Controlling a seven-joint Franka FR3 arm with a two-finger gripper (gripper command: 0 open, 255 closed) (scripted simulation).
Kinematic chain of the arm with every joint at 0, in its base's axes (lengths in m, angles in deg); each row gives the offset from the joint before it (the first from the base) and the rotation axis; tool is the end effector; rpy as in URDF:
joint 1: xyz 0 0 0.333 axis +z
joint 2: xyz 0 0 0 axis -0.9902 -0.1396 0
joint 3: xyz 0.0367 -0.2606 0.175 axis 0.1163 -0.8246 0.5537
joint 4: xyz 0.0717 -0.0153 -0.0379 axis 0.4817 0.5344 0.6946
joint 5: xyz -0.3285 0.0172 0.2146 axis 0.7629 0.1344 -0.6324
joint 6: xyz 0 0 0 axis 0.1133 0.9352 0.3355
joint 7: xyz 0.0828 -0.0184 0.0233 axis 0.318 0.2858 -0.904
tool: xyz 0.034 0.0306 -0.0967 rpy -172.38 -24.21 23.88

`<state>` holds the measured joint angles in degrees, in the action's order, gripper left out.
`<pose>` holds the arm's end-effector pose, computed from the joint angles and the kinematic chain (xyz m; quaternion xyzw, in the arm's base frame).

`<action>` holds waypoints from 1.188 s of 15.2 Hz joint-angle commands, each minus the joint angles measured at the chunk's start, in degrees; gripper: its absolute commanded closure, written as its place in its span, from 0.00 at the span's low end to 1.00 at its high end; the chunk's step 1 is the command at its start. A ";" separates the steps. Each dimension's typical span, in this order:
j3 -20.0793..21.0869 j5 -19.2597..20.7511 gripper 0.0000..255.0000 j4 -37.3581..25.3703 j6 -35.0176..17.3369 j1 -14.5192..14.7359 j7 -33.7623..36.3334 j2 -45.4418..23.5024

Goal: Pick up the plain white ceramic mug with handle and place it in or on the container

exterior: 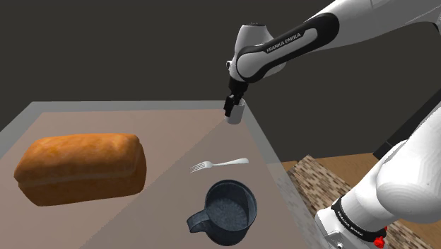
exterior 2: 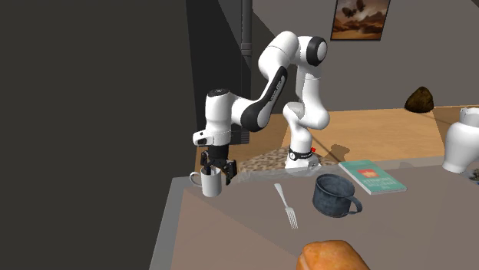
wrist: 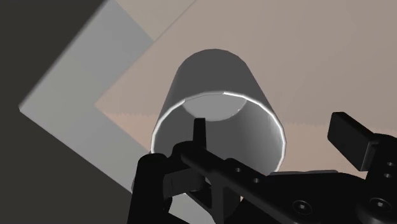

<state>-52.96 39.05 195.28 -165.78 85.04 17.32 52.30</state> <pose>0.5380 0.0621 0.3493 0.9755 0.2183 0.0263 0.0068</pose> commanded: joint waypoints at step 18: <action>0.01 -0.19 1.00 -1.18 2.90 -0.02 -0.16 1.73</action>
<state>-52.94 38.92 194.34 -163.71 85.05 17.24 53.46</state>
